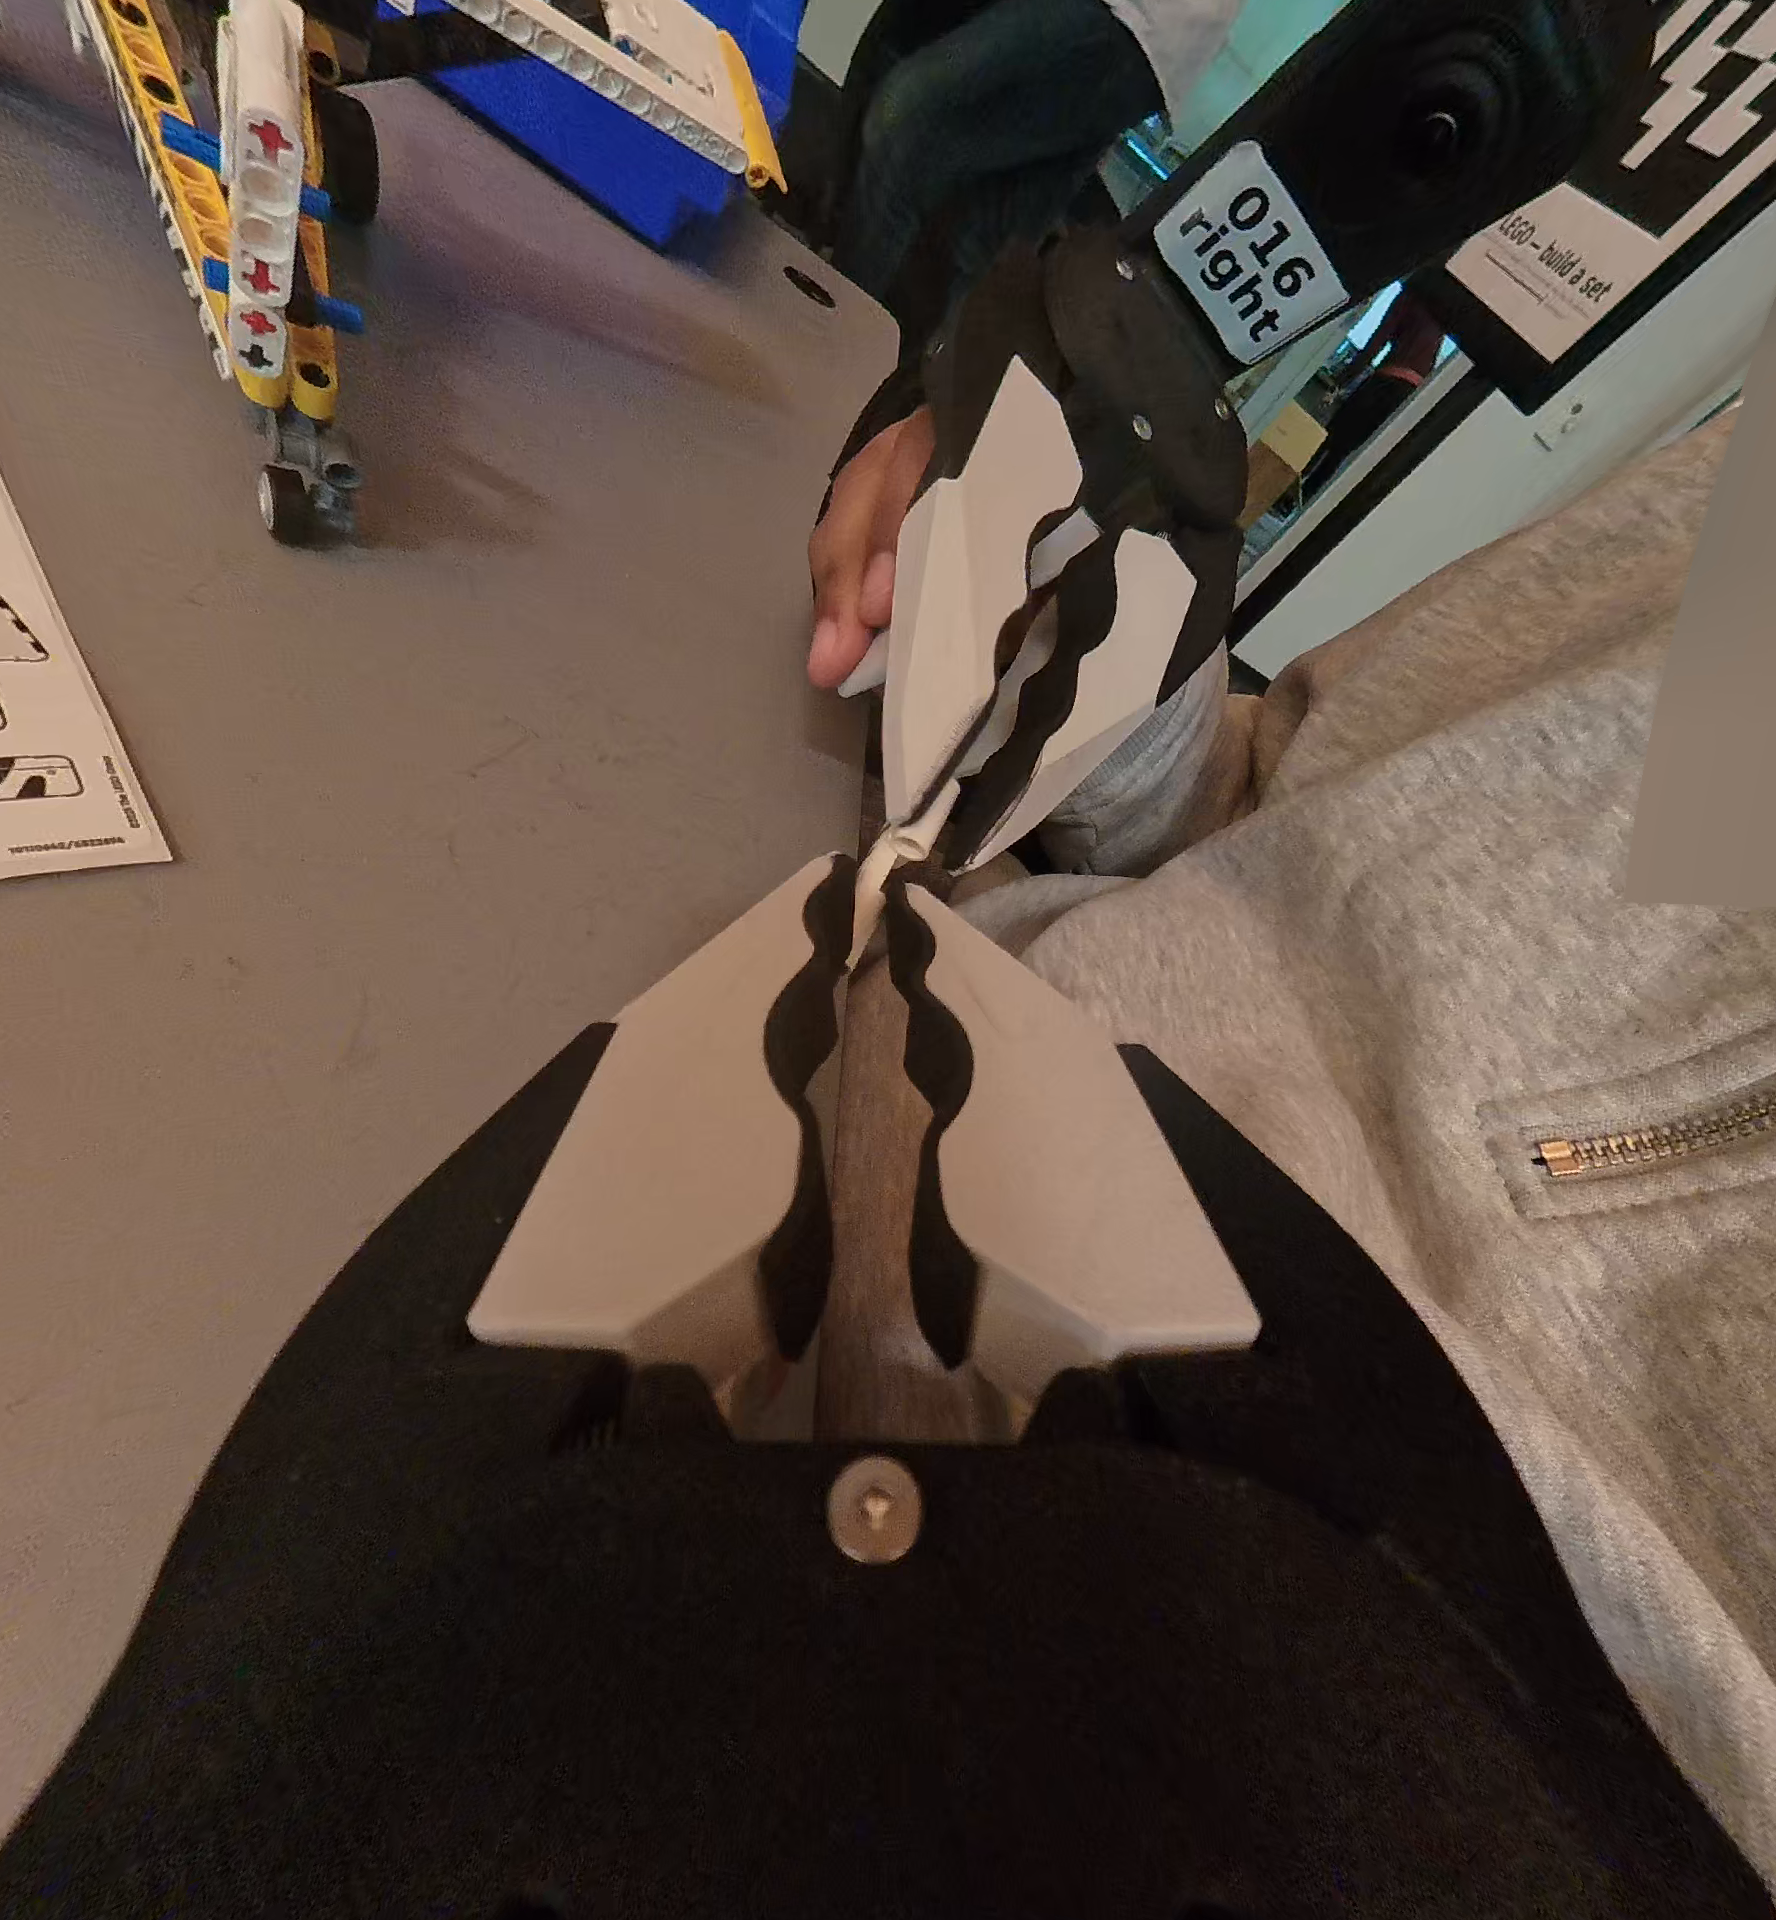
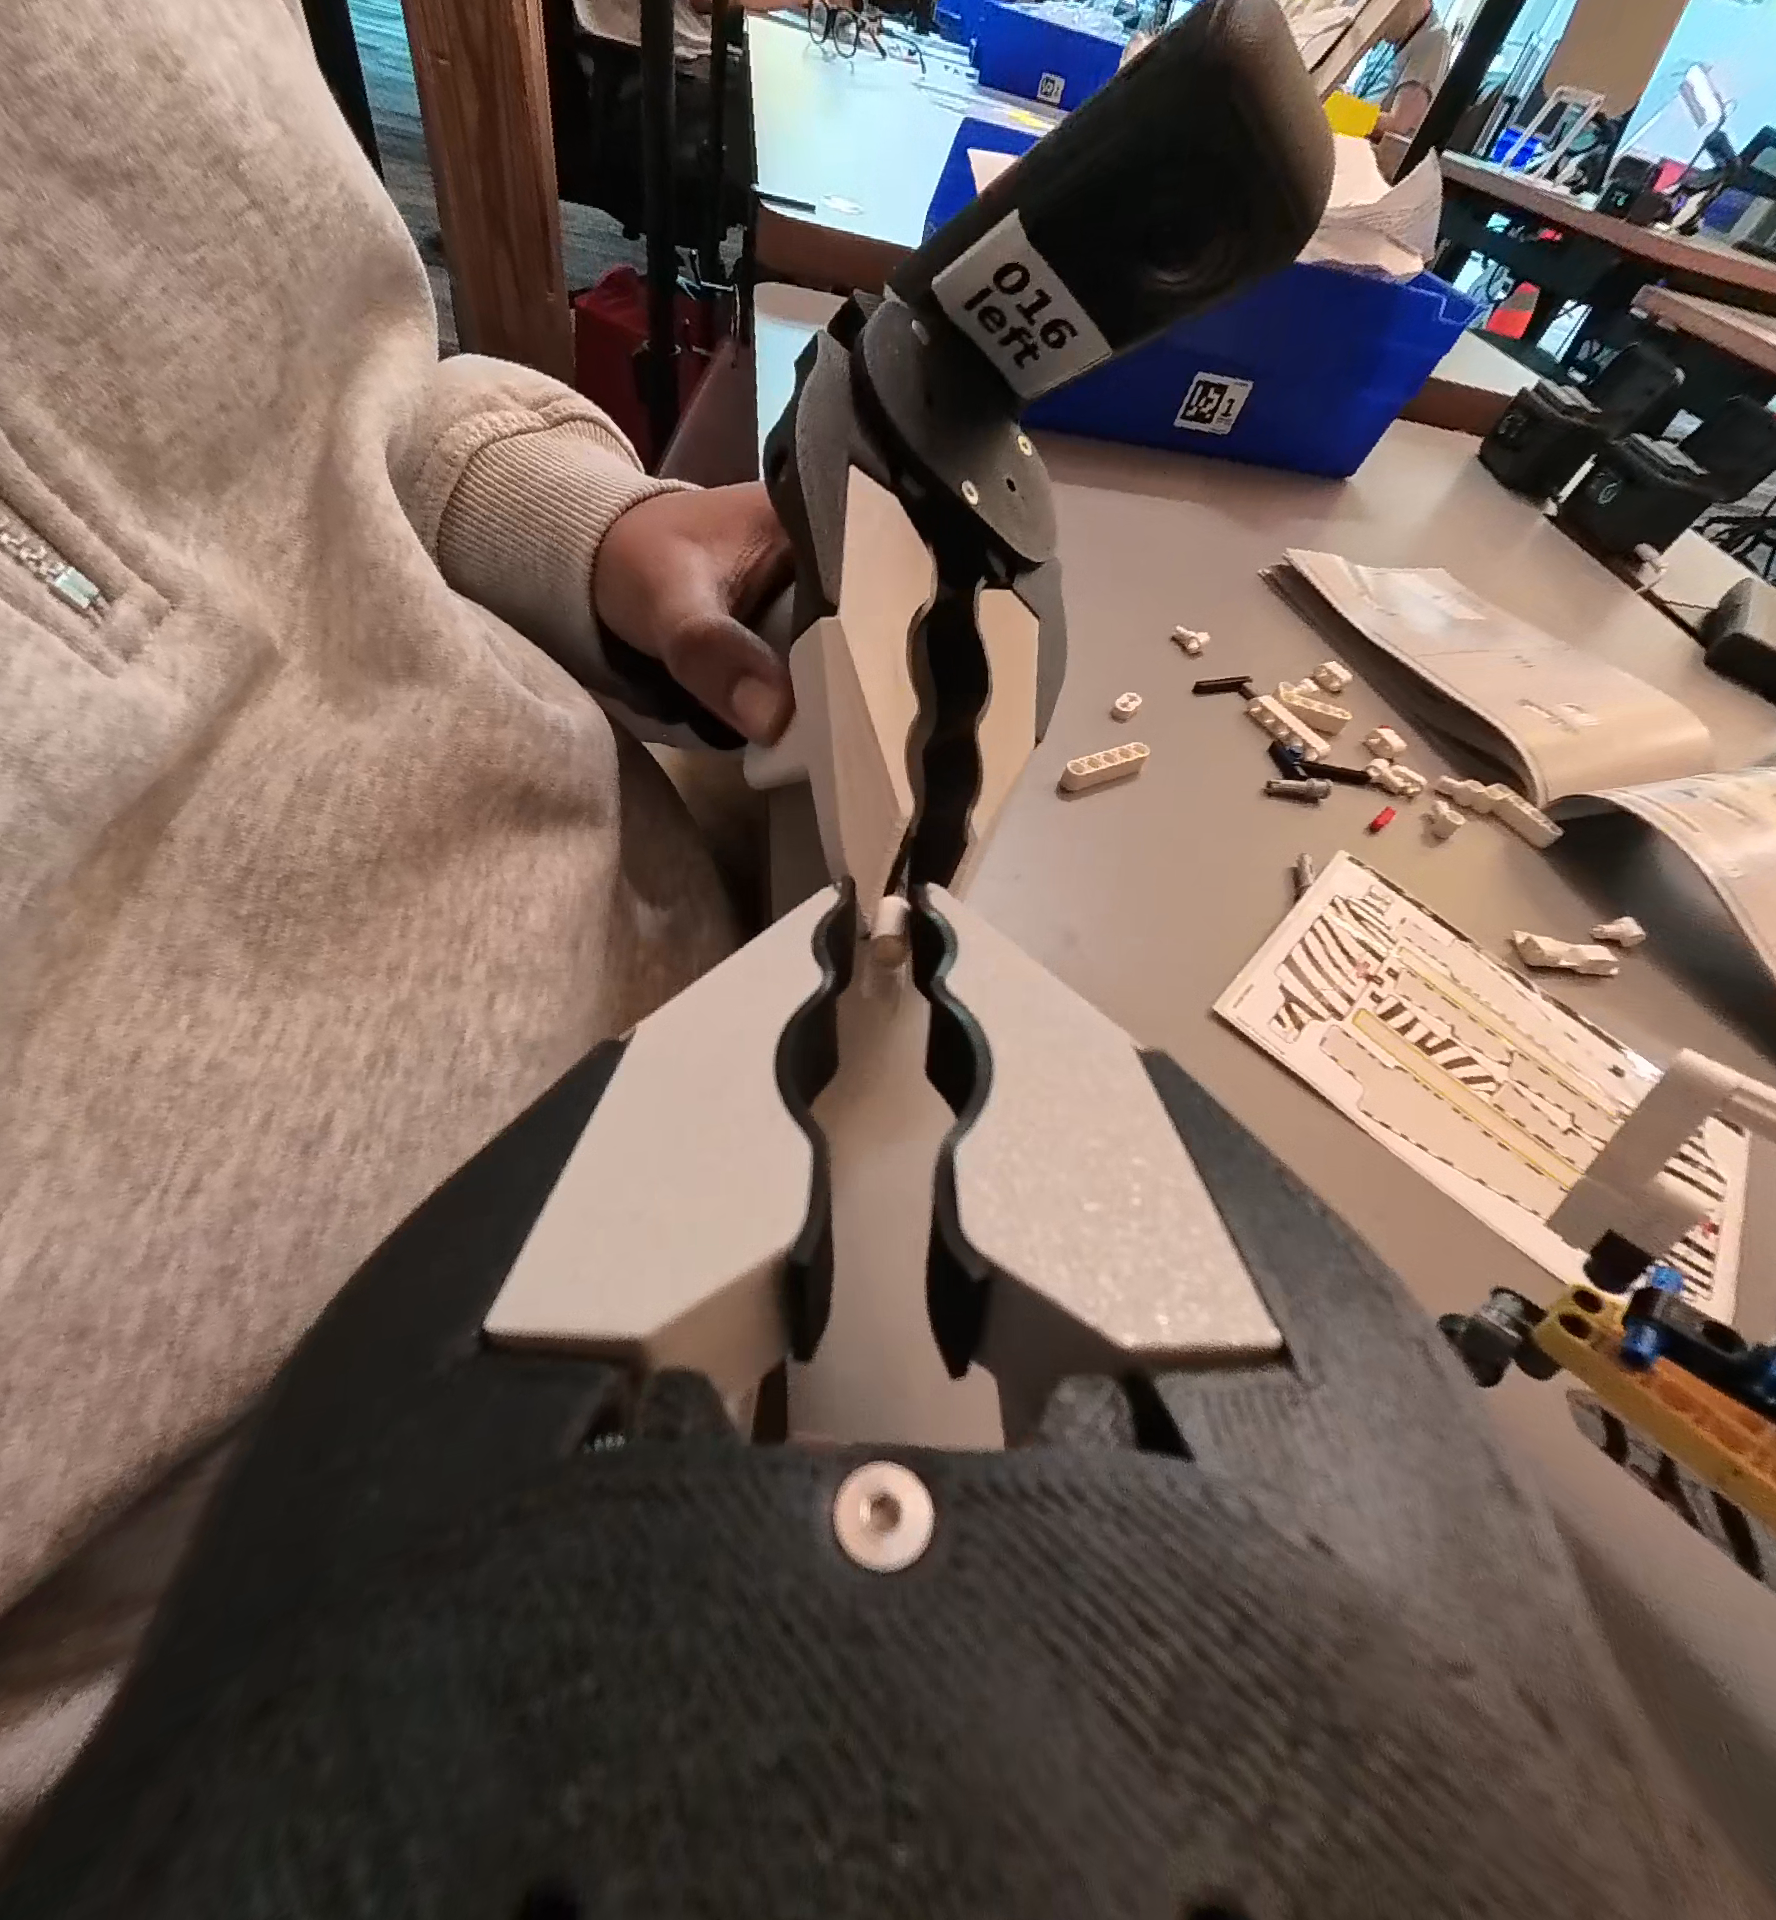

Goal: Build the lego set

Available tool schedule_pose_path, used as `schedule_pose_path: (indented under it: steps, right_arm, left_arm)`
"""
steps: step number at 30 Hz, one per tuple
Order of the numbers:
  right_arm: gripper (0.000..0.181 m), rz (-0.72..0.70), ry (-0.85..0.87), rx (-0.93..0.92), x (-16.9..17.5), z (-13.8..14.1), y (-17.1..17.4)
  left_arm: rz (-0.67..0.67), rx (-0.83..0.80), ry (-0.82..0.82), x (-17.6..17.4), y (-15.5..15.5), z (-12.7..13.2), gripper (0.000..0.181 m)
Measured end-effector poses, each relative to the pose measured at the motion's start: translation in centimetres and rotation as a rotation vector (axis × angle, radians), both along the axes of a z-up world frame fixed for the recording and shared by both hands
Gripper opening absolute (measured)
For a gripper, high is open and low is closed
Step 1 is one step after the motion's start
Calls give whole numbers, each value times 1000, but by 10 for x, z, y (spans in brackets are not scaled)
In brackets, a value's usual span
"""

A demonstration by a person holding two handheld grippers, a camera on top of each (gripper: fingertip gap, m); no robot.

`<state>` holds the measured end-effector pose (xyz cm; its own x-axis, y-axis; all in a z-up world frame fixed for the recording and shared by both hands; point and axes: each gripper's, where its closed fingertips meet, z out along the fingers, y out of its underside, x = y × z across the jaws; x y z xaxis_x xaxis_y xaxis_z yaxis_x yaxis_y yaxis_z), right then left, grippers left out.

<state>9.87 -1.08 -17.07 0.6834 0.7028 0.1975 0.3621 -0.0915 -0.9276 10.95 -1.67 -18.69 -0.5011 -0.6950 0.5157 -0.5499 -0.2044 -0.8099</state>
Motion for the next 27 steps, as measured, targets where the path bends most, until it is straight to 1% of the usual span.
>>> schedule_pose_path:
  steps: [4, 7, 14, 19, 27]
  right_arm:
    - [13, -12, -5, -2, 1, -1, 2]
    - [6, -11, -4, 1, 1, 0, 2]
    - [6, -36, -41, 12, 5, -3, 5]
    - [6, -42, -19, -31, 6, -5, 6]
    - [6, -45, -21, -34, 6, -5, 7]
  left_arm:
    - [0, -3, 0, 0, 0, 0, 5]
    - [-1, -1, -2, 0, 0, 0, 5]
    - [28, 4, 0, 2, 3, 0, 5]
    - [37, 19, 4, 3, 3, -2, 5]
    - [49, 18, 6, 3, 5, -2, 4]
